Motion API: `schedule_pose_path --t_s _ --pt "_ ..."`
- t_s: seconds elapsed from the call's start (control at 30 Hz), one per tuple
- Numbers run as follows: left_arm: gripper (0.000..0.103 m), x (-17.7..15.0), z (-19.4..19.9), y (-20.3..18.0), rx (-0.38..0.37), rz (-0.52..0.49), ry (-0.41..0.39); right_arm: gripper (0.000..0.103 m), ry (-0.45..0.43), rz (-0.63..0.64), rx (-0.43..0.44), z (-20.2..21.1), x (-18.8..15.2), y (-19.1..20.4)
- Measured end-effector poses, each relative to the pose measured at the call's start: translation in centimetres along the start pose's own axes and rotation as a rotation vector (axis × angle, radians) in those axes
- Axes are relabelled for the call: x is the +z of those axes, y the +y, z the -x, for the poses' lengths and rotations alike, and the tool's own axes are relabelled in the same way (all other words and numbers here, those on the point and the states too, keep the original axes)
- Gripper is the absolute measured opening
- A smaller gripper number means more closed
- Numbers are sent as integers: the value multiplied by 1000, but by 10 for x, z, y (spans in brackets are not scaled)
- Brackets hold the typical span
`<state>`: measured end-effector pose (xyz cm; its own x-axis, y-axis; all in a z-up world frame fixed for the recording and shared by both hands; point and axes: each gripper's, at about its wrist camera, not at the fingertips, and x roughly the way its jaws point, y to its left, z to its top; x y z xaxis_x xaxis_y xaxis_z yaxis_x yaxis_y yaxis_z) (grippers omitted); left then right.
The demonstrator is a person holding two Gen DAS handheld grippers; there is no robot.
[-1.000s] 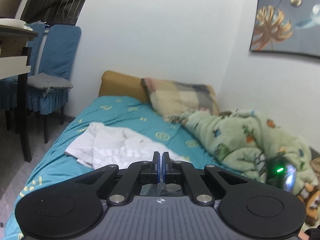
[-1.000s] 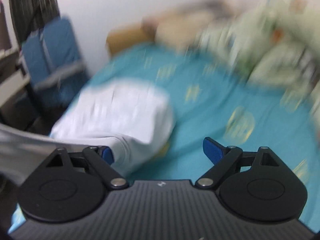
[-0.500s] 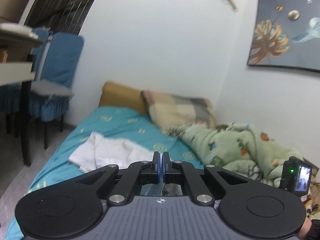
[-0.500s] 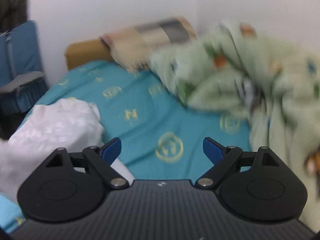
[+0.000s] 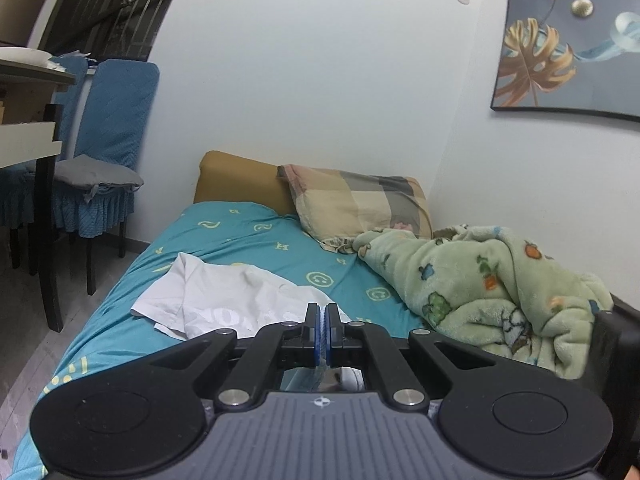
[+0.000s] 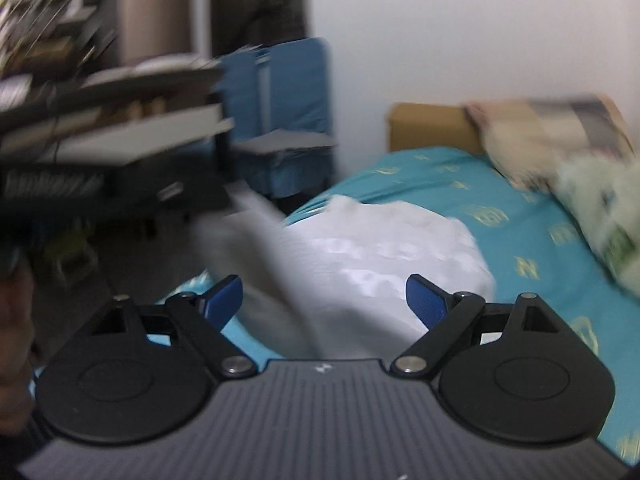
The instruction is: Fold clothes
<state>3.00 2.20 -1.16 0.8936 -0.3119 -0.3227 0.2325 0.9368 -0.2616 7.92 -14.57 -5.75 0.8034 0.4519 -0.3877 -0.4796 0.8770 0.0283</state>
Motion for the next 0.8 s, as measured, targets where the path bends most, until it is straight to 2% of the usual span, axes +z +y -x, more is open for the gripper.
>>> schedule_pose_path --t_s 0.13,0.2,0.33,0.4,0.43,0.53,0.6,0.67,0.7,0.77,0.8 --pt "2 -4 -7 -4 0 -21 25 90 -7 -9 -126 -24 -1 -4" --pt "2 -6 -10 -6 -1 -31 37 90 -36 -122 -200 -23 0 -28" --pt "2 -10 -17 -10 -1 -51 61 90 -102 -346 -252 -3 0 -75" --pt "2 -11 -19 -12 -4 -60 67 90 -68 -398 -325 0 -5 -87" --pt "2 -11 -18 -13 -8 -61 62 90 -24 -408 -357 -5 -9 -94" --pt "2 -10 -14 -12 -13 -49 49 90 116 -450 -375 -18 -30 -109" --pt "2 -9 -11 -10 -8 -35 42 90 196 -468 -416 -25 -40 -116" --pt "2 -7 -8 -5 0 -12 43 90 240 -441 -477 -28 -44 -118" --pt "2 -6 -7 -2 3 2 48 90 243 -414 -524 -24 -43 -117" --pt "2 -6 -6 3 9 29 59 90 158 -346 -611 -9 -35 -115" --pt "2 -6 -7 5 13 35 70 90 85 -319 -629 3 -27 -111"
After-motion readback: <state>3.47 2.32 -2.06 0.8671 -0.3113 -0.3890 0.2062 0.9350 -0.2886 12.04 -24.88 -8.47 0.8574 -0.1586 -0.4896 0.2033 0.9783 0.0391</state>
